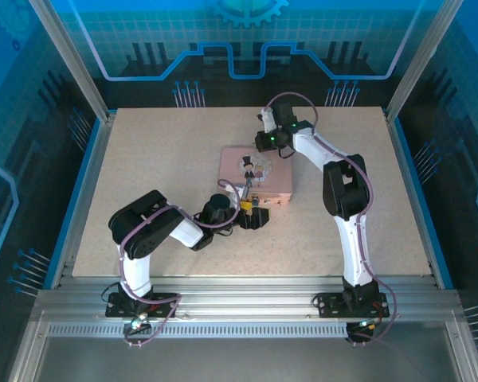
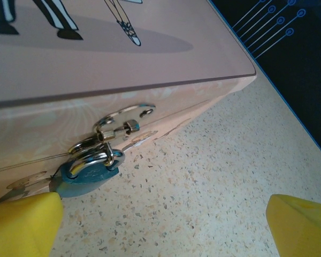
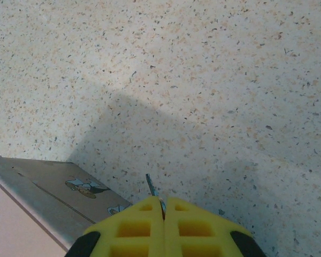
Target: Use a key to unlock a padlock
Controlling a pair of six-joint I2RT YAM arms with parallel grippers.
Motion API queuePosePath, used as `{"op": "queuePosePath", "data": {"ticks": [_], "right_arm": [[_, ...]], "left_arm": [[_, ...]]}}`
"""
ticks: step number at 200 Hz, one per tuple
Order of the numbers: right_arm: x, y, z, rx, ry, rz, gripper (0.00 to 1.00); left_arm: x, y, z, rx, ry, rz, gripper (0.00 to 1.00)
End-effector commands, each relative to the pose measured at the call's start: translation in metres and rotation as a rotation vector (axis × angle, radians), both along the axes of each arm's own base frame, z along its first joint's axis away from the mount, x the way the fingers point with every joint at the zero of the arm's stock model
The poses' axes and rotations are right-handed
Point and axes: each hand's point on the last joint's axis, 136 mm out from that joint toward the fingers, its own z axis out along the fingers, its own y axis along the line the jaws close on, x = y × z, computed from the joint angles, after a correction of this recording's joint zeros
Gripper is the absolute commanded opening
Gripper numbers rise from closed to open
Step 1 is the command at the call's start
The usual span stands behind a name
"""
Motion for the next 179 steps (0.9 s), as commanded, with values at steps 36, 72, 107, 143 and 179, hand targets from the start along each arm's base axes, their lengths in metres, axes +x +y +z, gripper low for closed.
{"op": "queuePosePath", "data": {"ticks": [36,72,107,143,179], "right_arm": [[-0.032,0.015,-0.007,-0.012,0.077,0.073,0.0],[-0.034,0.015,-0.008,-0.013,0.079,0.075,0.0],[-0.034,0.017,-0.009,-0.008,0.082,0.075,0.0],[-0.033,0.018,-0.006,-0.008,0.075,0.077,0.0],[-0.033,0.018,-0.003,-0.004,0.07,0.077,0.0]], "left_arm": [[0.013,0.028,0.004,0.1,-0.074,0.124,0.97],[0.012,0.027,0.013,0.102,-0.103,0.112,0.97],[0.008,0.028,0.02,0.106,-0.117,0.106,0.96],[0.002,0.037,0.027,0.125,-0.127,0.116,0.96],[0.003,0.035,0.021,0.152,-0.114,0.102,0.97]]}}
